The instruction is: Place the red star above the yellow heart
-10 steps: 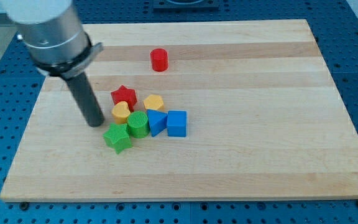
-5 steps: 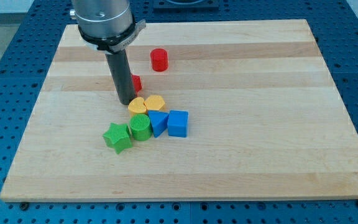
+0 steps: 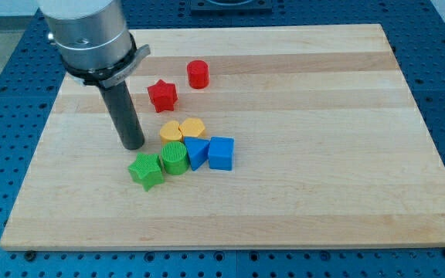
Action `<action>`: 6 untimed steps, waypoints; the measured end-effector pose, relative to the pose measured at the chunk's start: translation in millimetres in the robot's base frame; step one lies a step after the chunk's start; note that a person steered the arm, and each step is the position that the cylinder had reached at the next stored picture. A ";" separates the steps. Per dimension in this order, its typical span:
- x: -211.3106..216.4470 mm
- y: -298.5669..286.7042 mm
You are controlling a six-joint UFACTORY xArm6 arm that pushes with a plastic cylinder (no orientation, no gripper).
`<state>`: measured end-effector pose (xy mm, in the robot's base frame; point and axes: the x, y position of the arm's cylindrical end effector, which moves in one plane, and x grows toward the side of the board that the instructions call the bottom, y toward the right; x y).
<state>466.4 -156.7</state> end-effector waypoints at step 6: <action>-62.6 26.5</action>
